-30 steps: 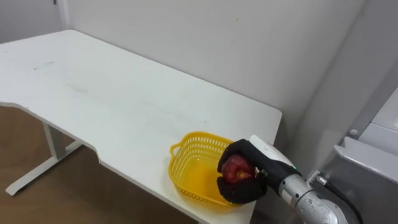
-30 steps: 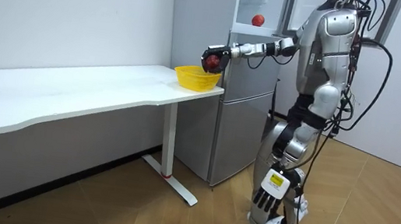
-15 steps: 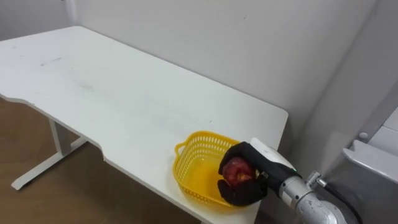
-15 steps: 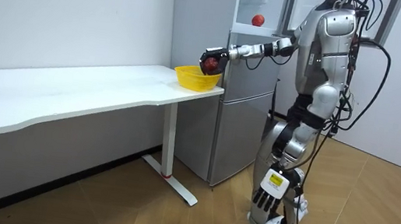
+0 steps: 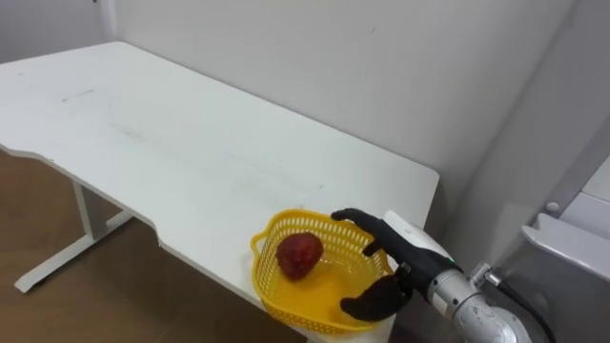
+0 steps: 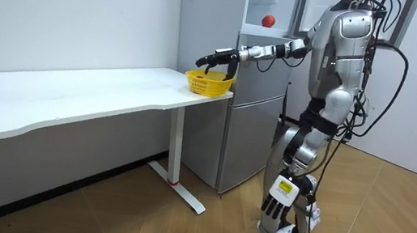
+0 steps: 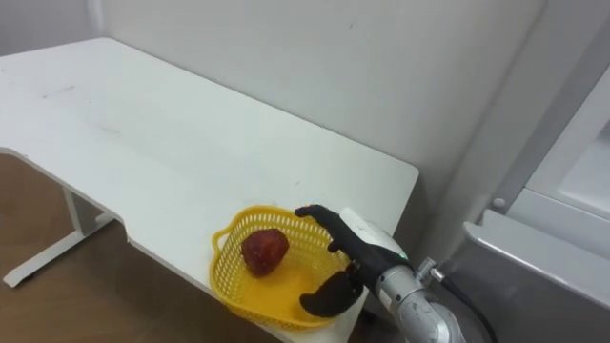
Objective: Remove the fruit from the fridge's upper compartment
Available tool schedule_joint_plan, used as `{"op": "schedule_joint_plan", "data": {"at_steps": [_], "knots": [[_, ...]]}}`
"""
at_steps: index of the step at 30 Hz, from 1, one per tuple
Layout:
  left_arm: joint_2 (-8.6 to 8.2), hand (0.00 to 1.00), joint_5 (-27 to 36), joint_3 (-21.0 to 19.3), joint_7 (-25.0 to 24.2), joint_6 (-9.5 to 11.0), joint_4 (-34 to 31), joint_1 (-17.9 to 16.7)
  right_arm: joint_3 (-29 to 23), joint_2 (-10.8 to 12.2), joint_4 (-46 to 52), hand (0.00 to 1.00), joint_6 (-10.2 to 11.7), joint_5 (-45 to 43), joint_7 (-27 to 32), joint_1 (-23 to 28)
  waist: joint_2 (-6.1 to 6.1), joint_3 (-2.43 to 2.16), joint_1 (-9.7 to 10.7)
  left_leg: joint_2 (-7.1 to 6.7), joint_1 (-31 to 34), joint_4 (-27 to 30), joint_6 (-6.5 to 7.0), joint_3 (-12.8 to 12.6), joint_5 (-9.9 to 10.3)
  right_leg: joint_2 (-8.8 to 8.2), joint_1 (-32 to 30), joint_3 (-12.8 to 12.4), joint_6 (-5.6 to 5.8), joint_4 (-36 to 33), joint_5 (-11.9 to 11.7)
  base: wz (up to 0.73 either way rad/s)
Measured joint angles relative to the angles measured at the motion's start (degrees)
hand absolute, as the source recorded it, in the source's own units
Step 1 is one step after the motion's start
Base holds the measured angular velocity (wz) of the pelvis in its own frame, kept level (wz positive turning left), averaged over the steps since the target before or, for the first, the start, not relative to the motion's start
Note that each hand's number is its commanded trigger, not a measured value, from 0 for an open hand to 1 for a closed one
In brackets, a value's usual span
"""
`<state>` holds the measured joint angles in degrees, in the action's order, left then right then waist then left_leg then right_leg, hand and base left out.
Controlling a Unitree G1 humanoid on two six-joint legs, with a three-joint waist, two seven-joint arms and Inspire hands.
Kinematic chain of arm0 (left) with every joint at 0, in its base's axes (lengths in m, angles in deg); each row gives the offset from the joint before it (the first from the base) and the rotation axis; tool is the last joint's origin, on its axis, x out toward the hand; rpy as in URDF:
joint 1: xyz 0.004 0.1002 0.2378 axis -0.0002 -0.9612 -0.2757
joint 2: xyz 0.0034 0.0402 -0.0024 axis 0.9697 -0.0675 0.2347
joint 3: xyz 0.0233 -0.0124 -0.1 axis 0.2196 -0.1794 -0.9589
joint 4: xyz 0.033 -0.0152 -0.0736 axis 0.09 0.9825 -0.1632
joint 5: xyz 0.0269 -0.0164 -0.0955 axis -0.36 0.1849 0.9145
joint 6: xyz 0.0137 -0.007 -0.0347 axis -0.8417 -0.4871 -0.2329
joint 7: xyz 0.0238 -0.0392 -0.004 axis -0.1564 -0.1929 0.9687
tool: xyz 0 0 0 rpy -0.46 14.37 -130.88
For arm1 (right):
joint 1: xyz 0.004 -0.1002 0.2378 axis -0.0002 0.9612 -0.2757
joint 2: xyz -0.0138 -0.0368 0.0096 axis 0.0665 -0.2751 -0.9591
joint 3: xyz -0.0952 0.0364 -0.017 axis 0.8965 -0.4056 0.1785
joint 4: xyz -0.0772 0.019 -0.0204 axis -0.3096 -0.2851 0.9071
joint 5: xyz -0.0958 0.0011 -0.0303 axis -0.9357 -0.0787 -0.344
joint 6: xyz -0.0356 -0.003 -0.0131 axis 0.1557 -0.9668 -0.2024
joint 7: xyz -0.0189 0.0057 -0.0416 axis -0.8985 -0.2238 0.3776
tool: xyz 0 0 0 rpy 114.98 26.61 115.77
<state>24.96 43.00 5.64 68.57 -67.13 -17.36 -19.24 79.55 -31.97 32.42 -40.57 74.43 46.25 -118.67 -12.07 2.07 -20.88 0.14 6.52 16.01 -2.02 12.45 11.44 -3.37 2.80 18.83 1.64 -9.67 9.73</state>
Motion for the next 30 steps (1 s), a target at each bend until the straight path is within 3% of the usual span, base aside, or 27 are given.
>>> {"op": "schedule_joint_plan", "data": {"at_steps": [30], "knots": [[0.08,0.0,-0.04,-0.03,0.21,-0.4,-0.04,-0.2,-0.08,0.77,4.59,0.0,-1.0,3.39,0.15,0.01,0.06,0.0,0.19,0.02,0.24,0.61,-0.03,-0.38,0.03,0.04,0.04,-0.05,0.0,0.02,0.0,0.0]]}}
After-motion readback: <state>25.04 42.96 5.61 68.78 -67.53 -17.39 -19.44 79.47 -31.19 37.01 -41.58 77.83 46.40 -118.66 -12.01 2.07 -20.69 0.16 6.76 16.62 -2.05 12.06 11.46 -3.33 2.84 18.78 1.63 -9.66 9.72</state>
